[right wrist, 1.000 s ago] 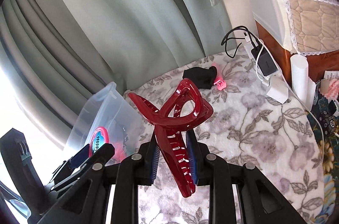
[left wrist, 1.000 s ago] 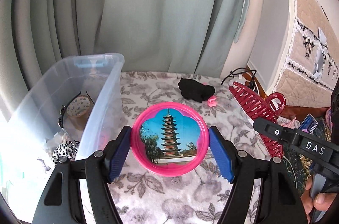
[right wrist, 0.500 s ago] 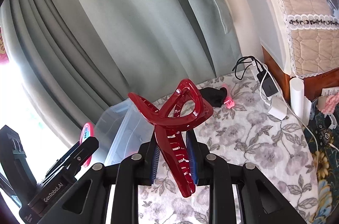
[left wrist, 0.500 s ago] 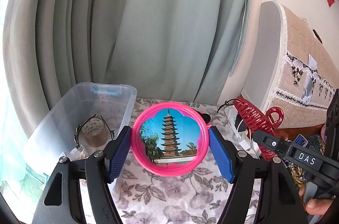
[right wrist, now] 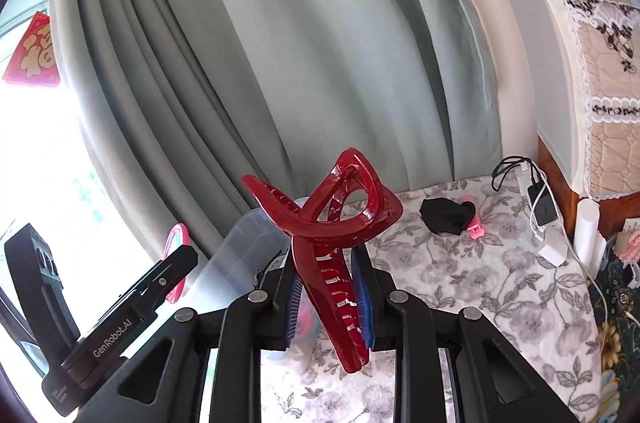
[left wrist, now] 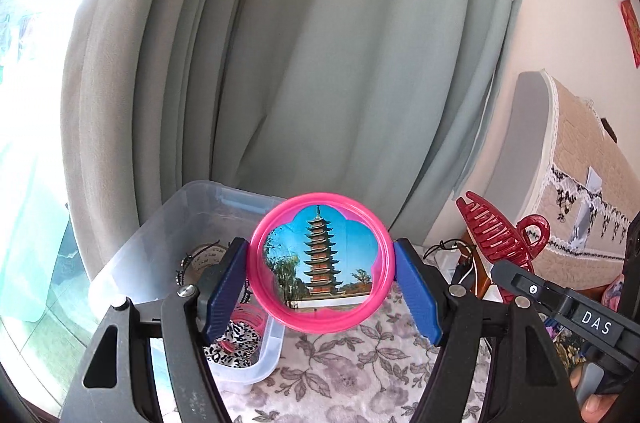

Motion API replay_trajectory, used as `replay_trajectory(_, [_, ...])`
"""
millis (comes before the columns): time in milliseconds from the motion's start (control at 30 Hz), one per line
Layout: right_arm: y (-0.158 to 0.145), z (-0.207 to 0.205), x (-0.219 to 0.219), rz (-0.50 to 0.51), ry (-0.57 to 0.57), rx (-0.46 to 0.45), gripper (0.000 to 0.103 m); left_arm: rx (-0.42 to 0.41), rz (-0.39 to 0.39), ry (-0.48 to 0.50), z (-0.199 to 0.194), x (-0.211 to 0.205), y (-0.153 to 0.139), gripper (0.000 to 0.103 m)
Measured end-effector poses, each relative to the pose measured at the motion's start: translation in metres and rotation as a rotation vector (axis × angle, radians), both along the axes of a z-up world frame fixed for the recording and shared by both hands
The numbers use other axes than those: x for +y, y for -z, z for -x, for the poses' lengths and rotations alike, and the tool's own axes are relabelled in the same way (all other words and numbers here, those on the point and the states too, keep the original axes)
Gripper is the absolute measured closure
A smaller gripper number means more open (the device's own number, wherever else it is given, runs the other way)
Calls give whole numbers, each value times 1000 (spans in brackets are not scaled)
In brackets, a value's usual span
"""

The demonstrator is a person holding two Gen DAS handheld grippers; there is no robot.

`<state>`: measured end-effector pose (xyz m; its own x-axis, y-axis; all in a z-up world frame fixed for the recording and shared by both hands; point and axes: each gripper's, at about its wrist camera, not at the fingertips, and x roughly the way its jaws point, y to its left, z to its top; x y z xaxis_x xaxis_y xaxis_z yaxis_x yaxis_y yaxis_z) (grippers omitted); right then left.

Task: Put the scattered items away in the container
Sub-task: 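Lift and carry the mirror with the left gripper while the right gripper carries the claw clip over the box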

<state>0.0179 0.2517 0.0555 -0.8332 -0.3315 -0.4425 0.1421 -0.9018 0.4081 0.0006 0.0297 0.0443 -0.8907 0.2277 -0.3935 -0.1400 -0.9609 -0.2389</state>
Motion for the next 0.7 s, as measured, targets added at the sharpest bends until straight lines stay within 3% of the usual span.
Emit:
replay_trajectory(233, [-10, 5, -40, -47, -79, 22, 77, -15, -57, -74, -1, -41, 8, 29])
replay_trajectory(700, [25, 35, -112, -136, -207, -75, 77, -92, -160, -179, 6, -111, 45, 29])
